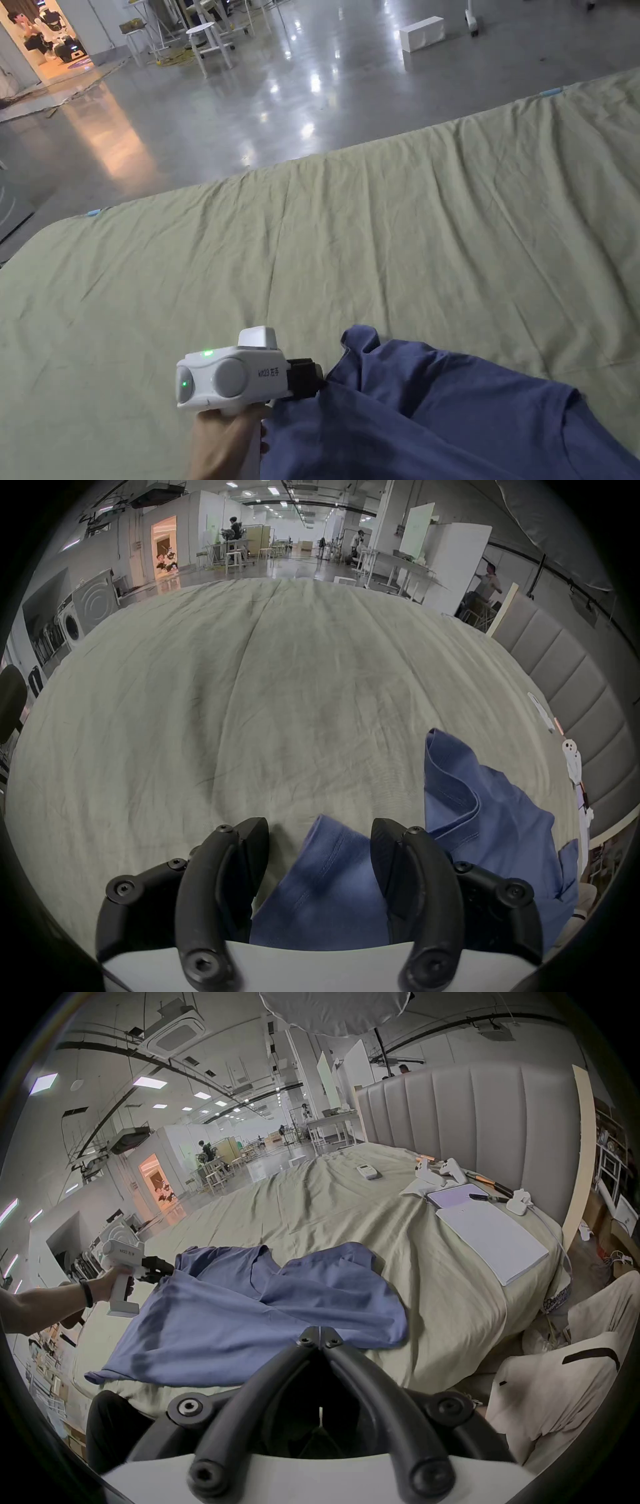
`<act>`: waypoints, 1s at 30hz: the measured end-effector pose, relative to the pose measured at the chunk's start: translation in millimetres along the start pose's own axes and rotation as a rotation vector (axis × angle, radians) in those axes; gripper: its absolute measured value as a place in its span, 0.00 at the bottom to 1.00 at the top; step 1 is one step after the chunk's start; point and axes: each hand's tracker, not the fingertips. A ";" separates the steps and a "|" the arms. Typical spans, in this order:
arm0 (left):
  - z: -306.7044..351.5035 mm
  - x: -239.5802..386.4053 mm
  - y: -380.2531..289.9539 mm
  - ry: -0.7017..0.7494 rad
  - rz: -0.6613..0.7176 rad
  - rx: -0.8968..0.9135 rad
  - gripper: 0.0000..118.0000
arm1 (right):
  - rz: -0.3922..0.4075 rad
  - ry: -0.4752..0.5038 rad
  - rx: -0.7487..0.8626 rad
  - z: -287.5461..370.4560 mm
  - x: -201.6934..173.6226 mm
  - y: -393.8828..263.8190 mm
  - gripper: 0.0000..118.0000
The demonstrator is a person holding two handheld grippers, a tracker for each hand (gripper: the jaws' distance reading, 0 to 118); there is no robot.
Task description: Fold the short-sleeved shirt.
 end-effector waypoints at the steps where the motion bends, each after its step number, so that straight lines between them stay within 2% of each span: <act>1: -0.6 1.2 -0.7 0.004 -0.006 0.002 0.52 | 0.003 0.001 -0.003 -0.7 -0.4 0.2 0.00; 2: -1.0 2.7 -1.6 0.010 -0.012 0.002 0.43 | 0.005 0.002 -0.004 -0.9 -0.8 -0.3 0.00; 3: 0.6 4.5 -1.2 0.020 -0.020 -0.003 0.14 | 0.008 0.004 -0.005 -1.3 -2.1 0.3 0.00; 4: 0.5 6.9 -1.8 0.044 -0.032 -0.008 0.08 | 0.010 0.005 -0.005 -1.4 -3.3 1.2 0.00; 5: 0.5 9.3 -2.7 0.099 -0.046 -0.009 0.07 | 0.013 0.006 -0.004 -1.2 -4.7 1.9 0.00; 7: -2.2 7.2 -4.6 0.050 -0.018 -0.013 0.06 | 0.011 0.013 0.002 -1.0 -3.1 0.0 0.00; 12: -14.9 3.8 -1.6 0.048 -0.008 -0.048 0.06 | 0.003 -0.003 0.008 -5.2 3.6 6.0 0.00; 16: -15.2 12.0 -3.3 0.080 -0.093 -0.051 0.06 | -0.069 -0.050 0.037 -10.1 19.9 11.3 0.00; 17: -15.2 12.7 -2.8 0.082 -0.101 -0.054 0.06 | -0.109 -0.081 0.029 -15.4 27.5 10.5 0.06; 19: -10.1 16.9 -5.4 0.079 -0.093 -0.056 0.06 | -0.173 -0.116 -0.014 -29.1 43.2 7.8 0.53; 20: -9.2 16.5 -5.2 0.078 -0.085 -0.055 0.06 | -0.200 -0.131 -0.054 -38.1 50.4 7.0 0.68; 21: -8.7 16.2 -5.4 0.075 -0.080 -0.055 0.06 | -0.231 -0.122 -0.080 -46.4 56.9 4.9 0.70; 25: -5.8 18.1 -7.7 0.071 -0.083 -0.048 0.06 | -0.296 -0.110 -0.083 -73.6 73.5 -6.3 0.69; 28: 0.7 23.7 -10.1 0.066 -0.076 -0.046 0.06 | -0.244 -0.148 -0.119 -95.9 76.5 -12.7 0.67; 30: 2.4 25.8 -11.1 0.065 -0.076 -0.045 0.06 | -0.187 -0.139 -0.112 -105.4 69.8 -11.7 0.57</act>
